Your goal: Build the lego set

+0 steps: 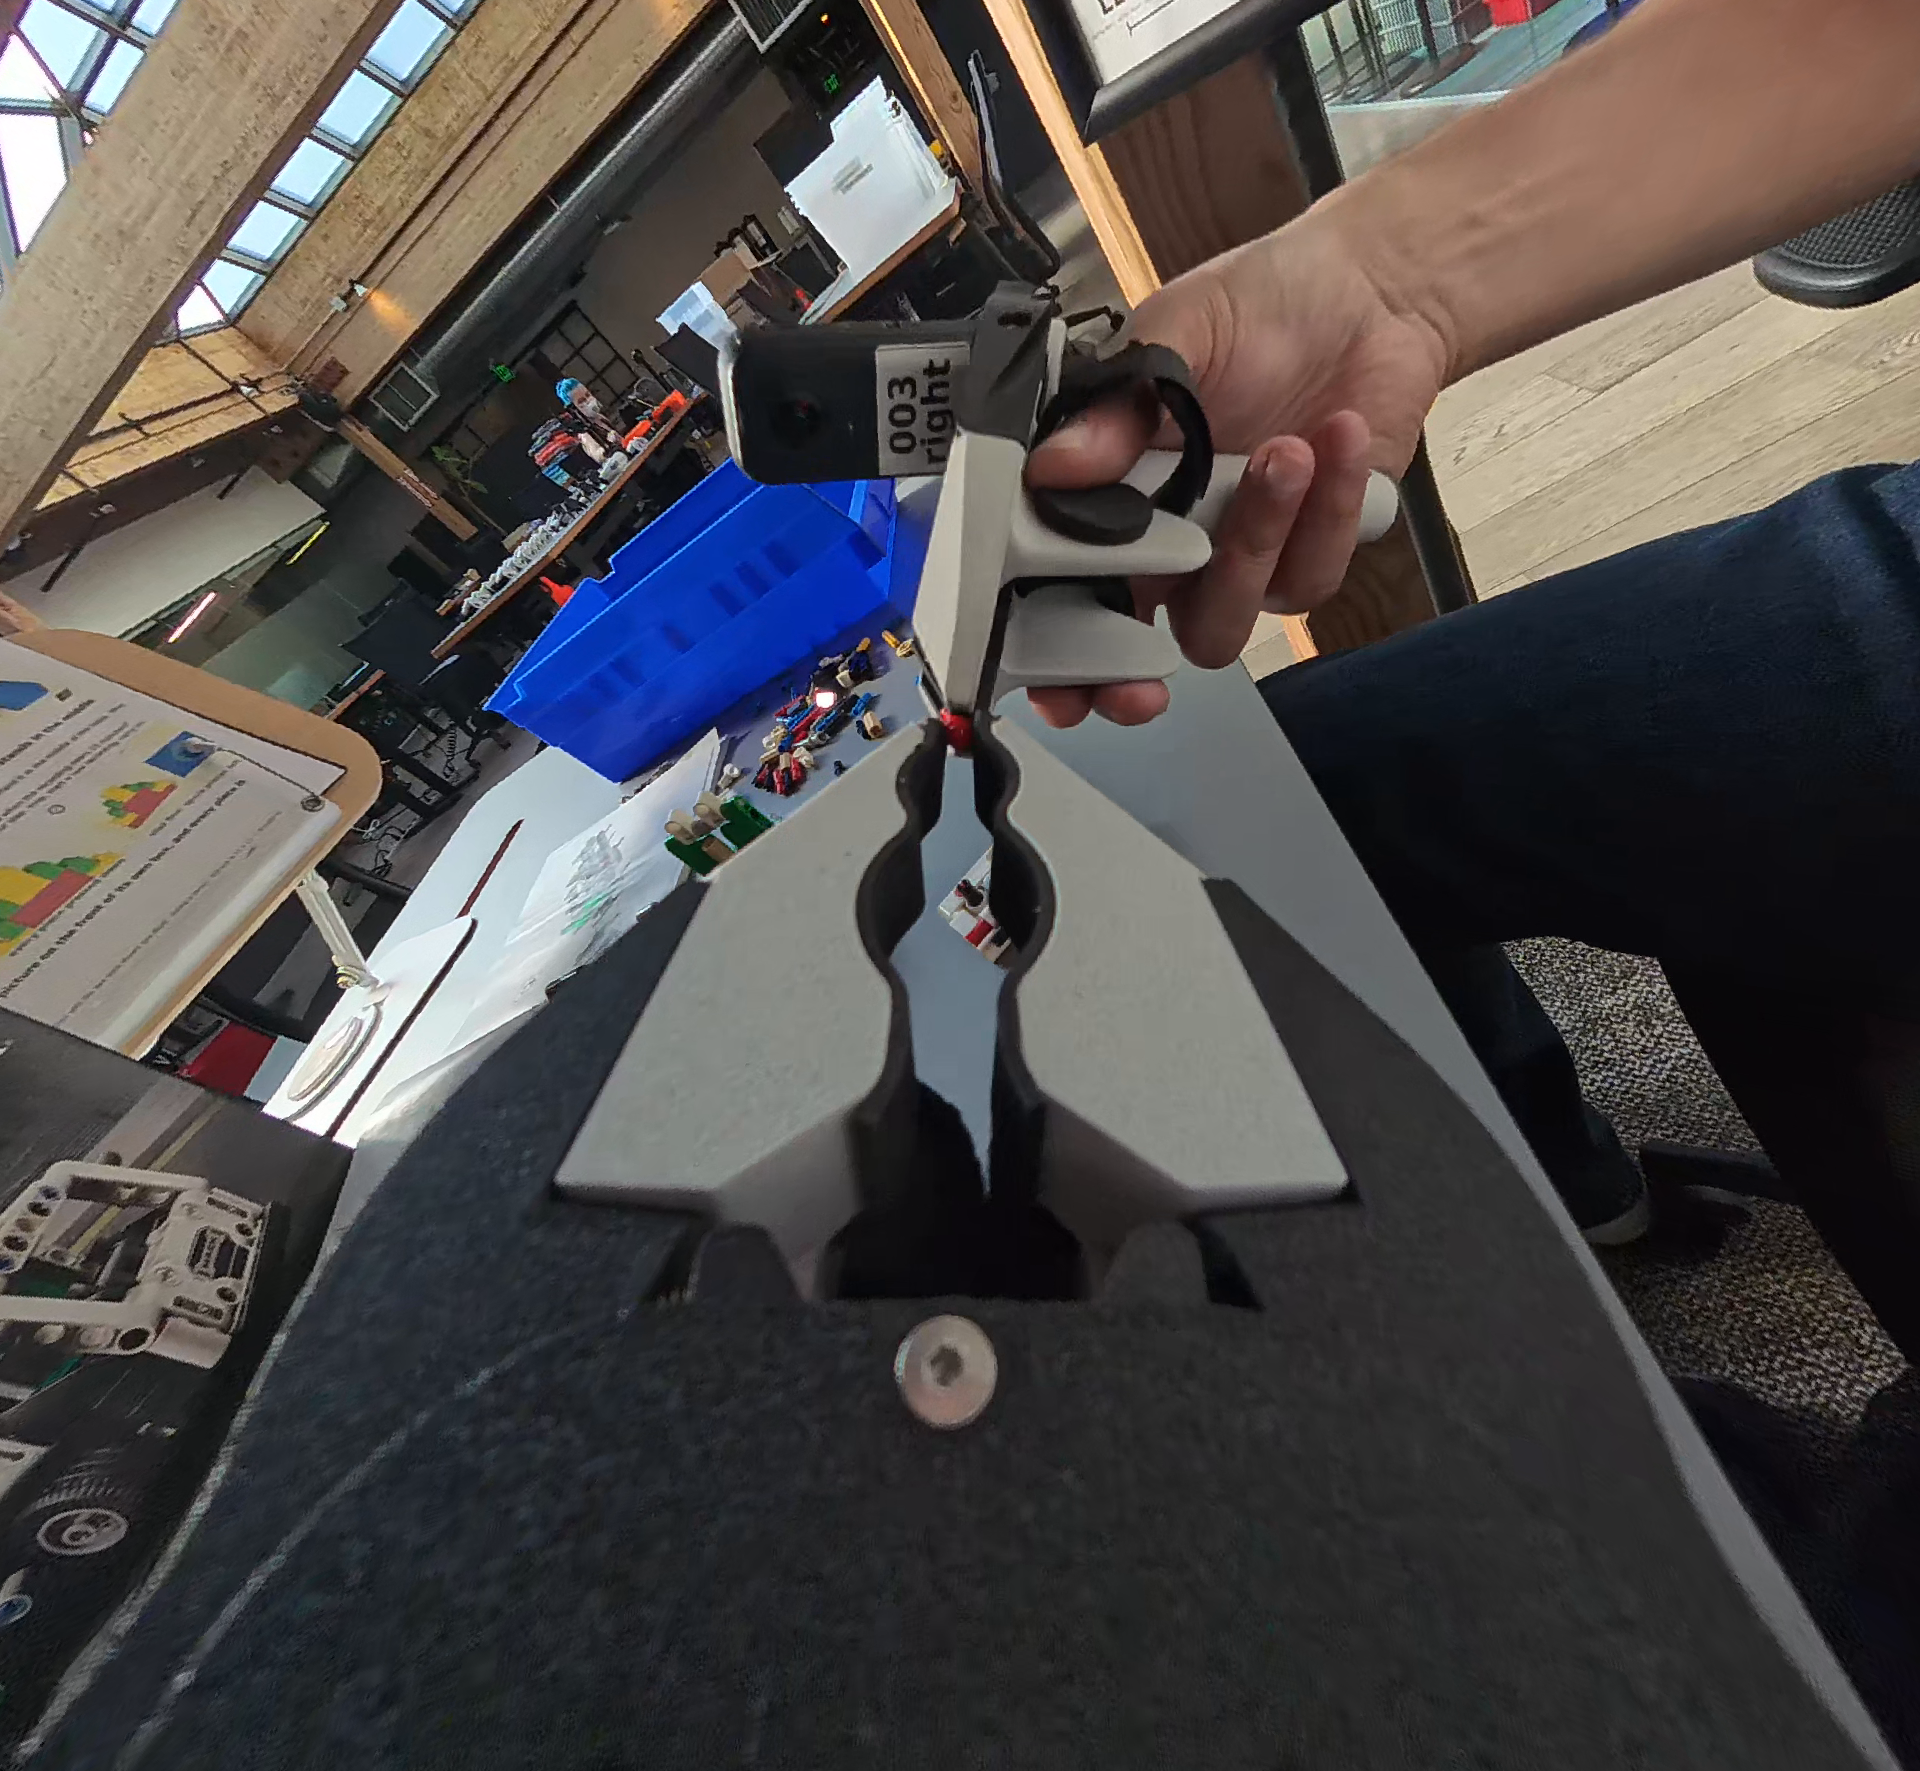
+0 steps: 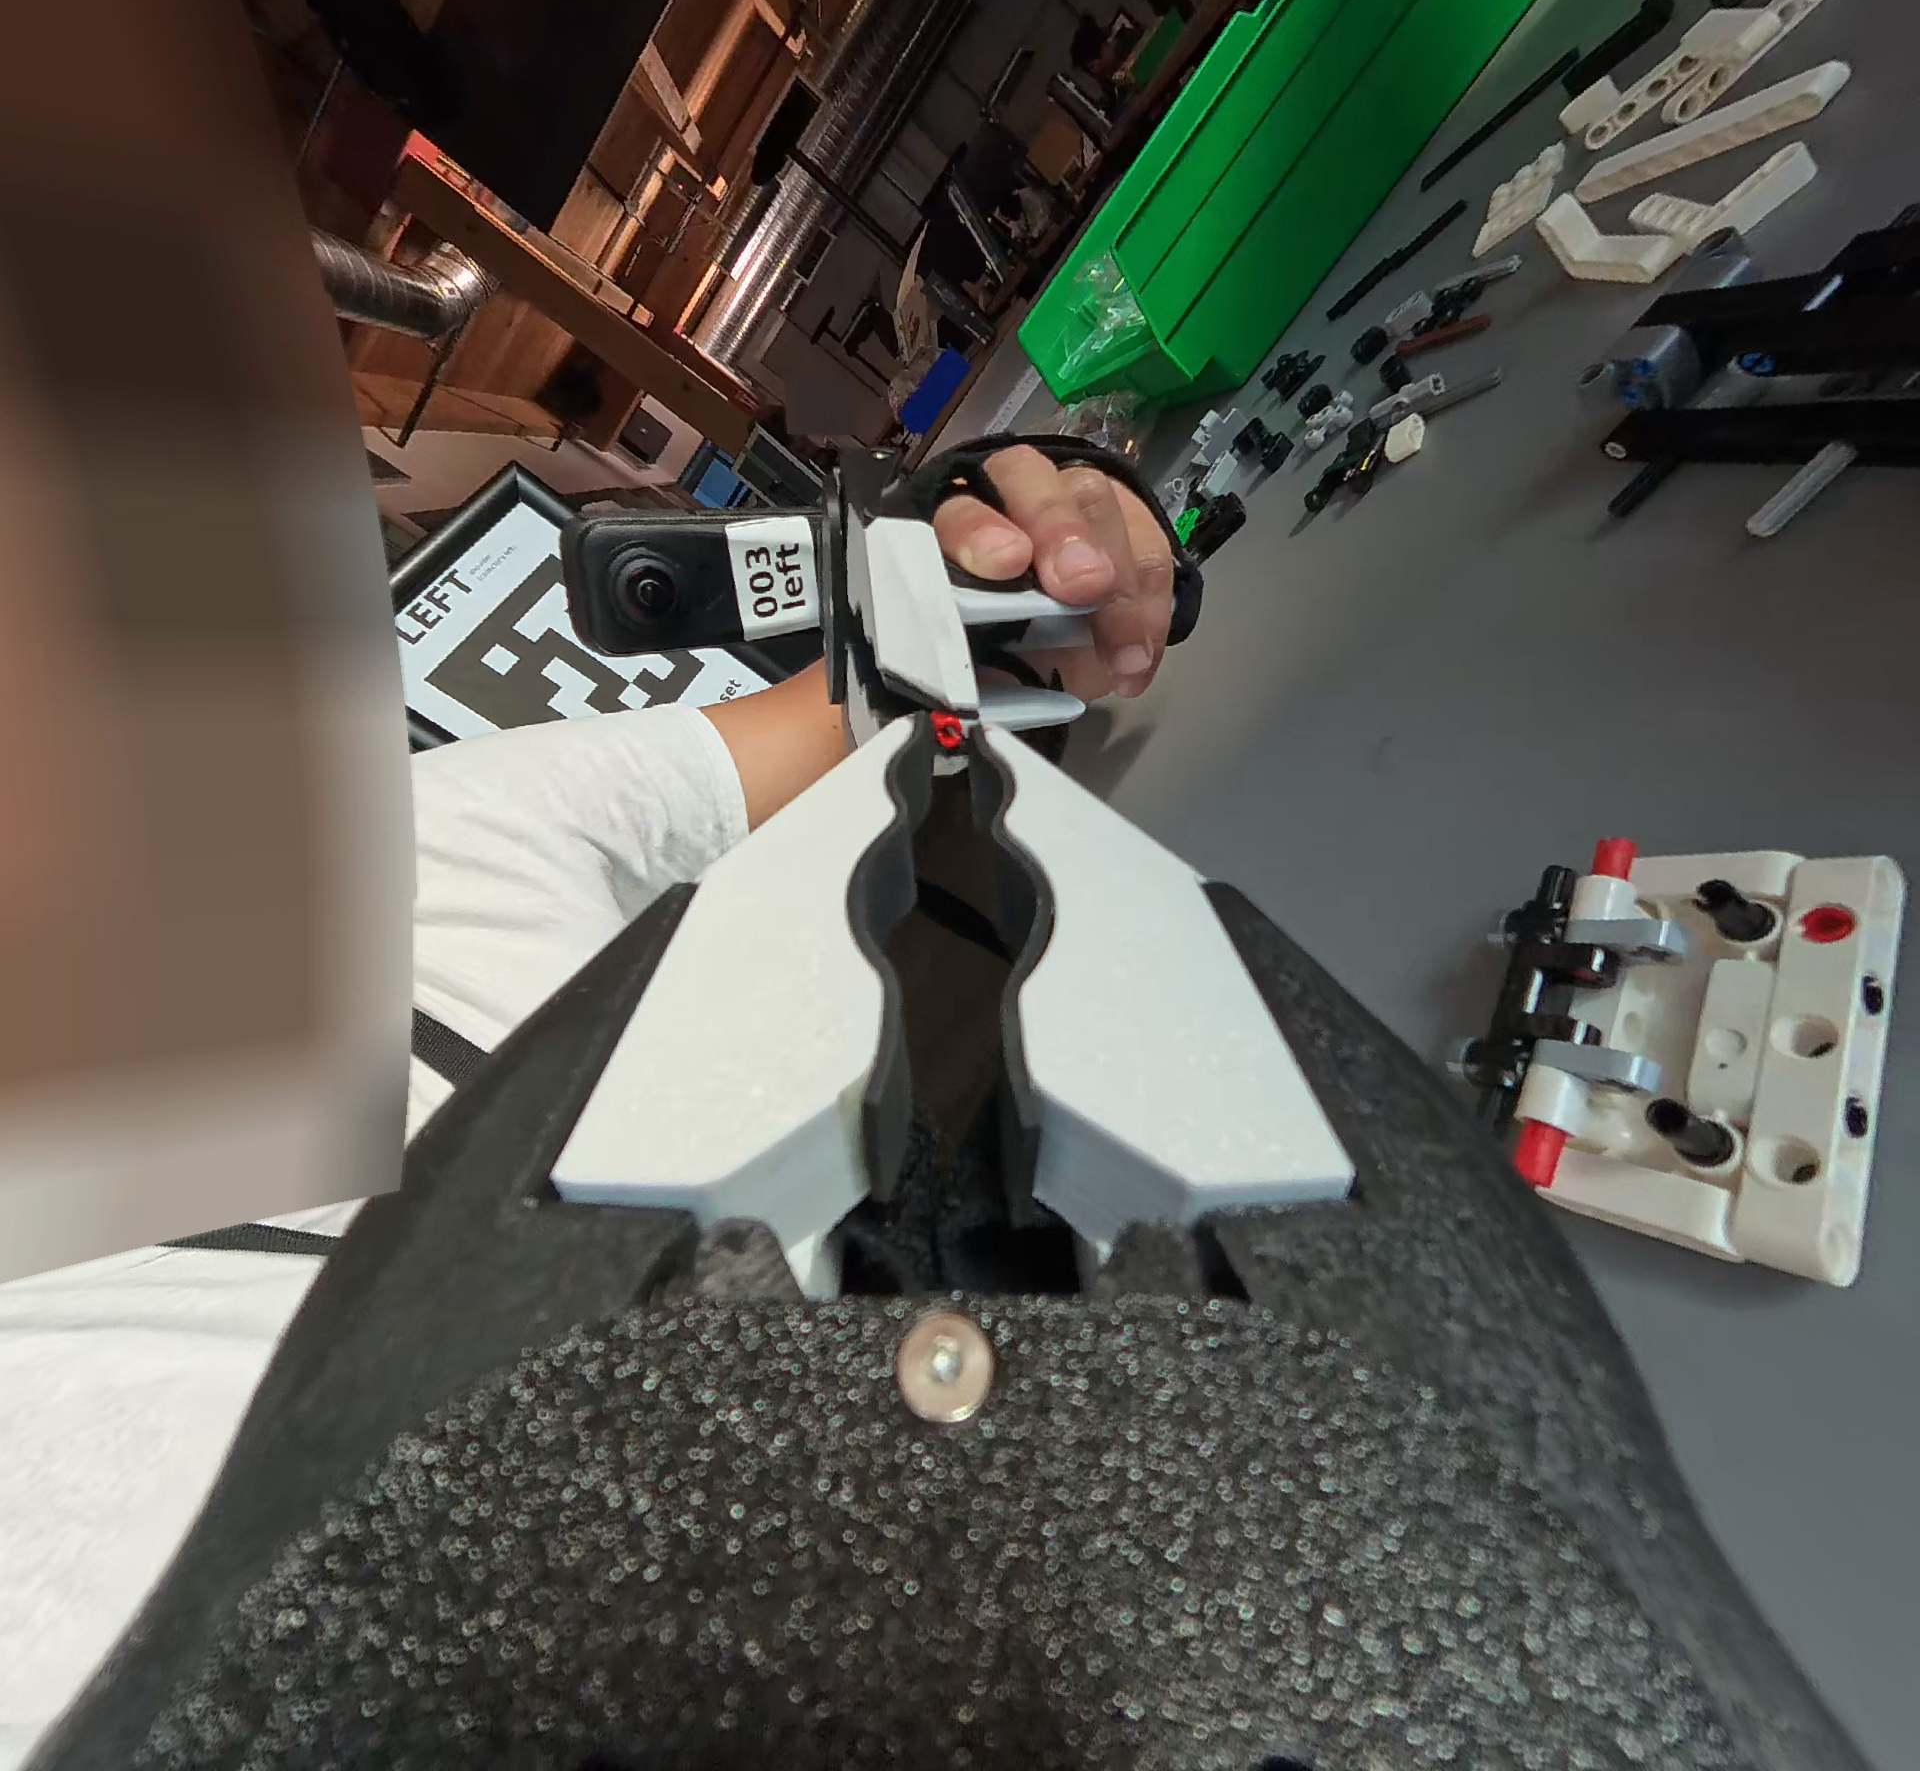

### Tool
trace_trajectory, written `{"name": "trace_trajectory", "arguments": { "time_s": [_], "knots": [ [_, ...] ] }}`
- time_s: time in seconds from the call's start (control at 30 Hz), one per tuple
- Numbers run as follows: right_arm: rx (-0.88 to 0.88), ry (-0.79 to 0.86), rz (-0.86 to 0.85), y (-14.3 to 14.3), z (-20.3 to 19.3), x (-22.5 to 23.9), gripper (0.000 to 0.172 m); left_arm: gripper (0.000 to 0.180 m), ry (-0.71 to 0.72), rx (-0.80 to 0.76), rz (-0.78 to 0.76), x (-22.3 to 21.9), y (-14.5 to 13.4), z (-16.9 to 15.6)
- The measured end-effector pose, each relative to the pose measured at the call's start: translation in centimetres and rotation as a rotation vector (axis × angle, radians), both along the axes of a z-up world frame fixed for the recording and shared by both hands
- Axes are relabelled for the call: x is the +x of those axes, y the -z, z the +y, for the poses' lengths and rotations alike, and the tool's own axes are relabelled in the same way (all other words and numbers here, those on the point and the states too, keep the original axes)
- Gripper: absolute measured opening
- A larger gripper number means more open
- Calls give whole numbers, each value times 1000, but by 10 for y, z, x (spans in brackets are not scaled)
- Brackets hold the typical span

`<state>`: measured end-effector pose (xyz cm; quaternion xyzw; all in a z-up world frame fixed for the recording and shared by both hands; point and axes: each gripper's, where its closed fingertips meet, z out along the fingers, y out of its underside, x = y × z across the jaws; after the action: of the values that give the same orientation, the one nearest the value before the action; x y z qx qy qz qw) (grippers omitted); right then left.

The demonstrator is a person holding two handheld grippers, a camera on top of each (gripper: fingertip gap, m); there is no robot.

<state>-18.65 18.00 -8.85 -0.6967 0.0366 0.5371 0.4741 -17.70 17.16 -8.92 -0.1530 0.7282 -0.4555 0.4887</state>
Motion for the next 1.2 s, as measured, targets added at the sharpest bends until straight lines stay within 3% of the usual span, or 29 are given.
{"name": "trace_trajectory", "arguments": {
  "time_s": [0.97, 1.2],
  "knots": [
    [-6, 4, 120, 2, 0, 7, 2, 2, -22, -28, 38, 2, 0, 3],
    [-3, 18, 99, 1, 1, 7, 2, 1, -12, -75, 120, 2, 0, 4]
  ]
}}
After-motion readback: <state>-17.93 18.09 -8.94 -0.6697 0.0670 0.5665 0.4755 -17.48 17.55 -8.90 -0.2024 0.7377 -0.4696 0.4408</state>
